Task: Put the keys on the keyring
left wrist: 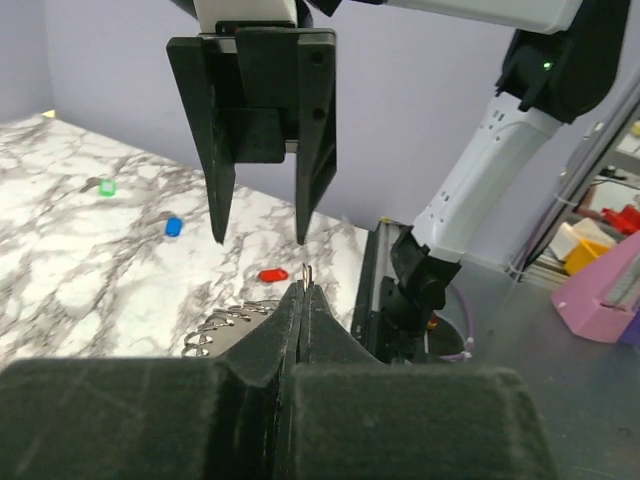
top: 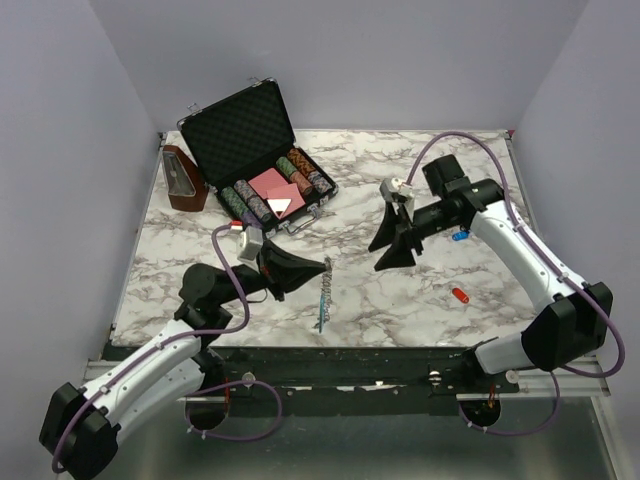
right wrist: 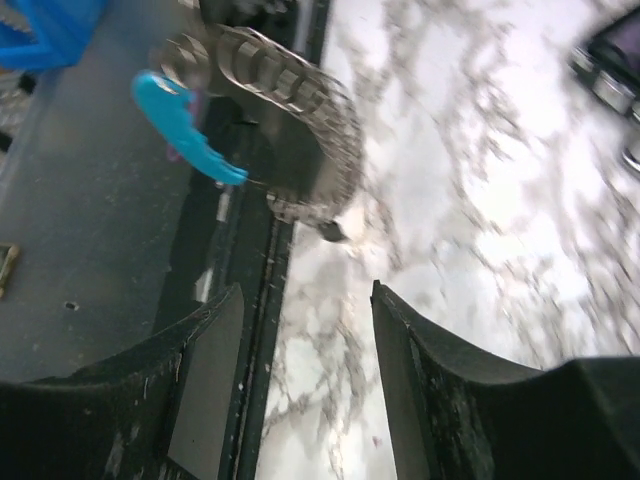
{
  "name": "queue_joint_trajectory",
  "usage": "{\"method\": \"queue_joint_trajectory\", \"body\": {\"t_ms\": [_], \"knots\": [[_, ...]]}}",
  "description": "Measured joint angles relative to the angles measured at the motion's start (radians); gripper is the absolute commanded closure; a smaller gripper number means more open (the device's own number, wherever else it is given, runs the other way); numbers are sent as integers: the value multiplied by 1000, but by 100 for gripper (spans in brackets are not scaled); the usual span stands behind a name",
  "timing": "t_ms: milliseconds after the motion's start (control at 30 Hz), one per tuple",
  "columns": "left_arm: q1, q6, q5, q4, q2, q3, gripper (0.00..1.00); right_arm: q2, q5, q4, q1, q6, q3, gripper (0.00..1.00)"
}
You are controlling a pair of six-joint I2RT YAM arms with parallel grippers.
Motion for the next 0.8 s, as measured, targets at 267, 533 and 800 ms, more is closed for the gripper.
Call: {"method": "queue_joint_trajectory", "body": {"t_ms": [267, 533, 800], "knots": [[0, 248, -32, -412, -63, 140, 100, 2, 126, 19, -282, 95, -31, 37], [0, 469, 2, -691, -58, 269, 100, 82, 309, -171, -589, -116, -80, 40], [2, 613, 33, -784, -63, 267, 100, 57, 518, -162, -686, -187, -253, 34]]}}
